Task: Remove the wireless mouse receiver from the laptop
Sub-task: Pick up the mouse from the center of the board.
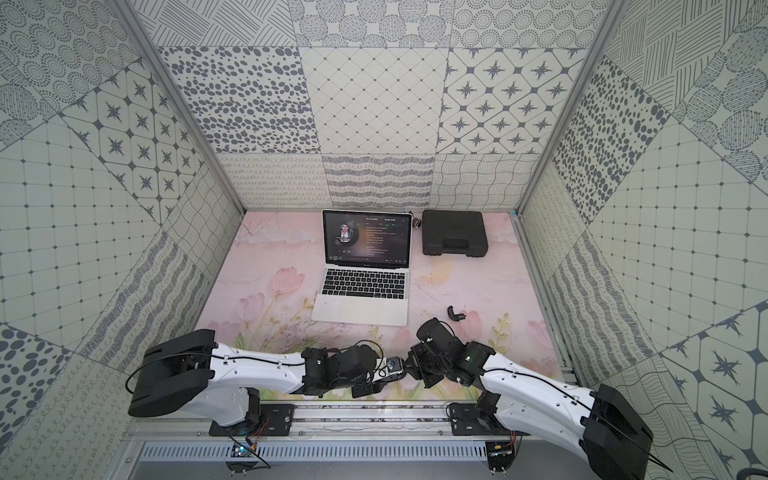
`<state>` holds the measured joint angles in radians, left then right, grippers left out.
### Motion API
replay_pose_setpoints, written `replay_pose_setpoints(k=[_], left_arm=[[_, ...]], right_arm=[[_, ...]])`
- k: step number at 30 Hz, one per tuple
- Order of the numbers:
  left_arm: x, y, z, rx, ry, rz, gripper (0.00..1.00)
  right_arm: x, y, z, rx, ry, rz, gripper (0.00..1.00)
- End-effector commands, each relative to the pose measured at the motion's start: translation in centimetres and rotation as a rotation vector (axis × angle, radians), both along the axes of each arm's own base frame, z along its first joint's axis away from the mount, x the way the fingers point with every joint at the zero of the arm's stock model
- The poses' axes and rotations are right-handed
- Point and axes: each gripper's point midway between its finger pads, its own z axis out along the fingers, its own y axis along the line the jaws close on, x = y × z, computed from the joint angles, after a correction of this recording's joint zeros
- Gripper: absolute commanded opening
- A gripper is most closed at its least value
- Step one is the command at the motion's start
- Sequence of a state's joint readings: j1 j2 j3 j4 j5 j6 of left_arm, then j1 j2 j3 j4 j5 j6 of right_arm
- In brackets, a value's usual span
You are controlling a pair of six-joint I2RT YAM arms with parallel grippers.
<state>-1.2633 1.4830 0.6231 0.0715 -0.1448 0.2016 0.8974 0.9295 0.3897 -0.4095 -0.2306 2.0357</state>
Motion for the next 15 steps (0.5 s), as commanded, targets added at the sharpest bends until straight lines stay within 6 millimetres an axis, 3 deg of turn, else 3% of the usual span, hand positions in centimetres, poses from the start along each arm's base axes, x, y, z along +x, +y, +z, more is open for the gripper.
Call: replay_pose_setpoints(k=[1, 15], left_arm=[[0.4, -0.1, 0.2, -0.012, -0.015, 0.035, 0.08], [1.0, 0.0, 0.2, 0.005, -0.049, 0.077, 0.07]], right_arm=[[0.6, 0.5, 0.2, 0.005, -0.009, -0.015, 0.00], [1.6, 1.0, 1.0, 0.010, -0.038, -0.040, 0.00]])
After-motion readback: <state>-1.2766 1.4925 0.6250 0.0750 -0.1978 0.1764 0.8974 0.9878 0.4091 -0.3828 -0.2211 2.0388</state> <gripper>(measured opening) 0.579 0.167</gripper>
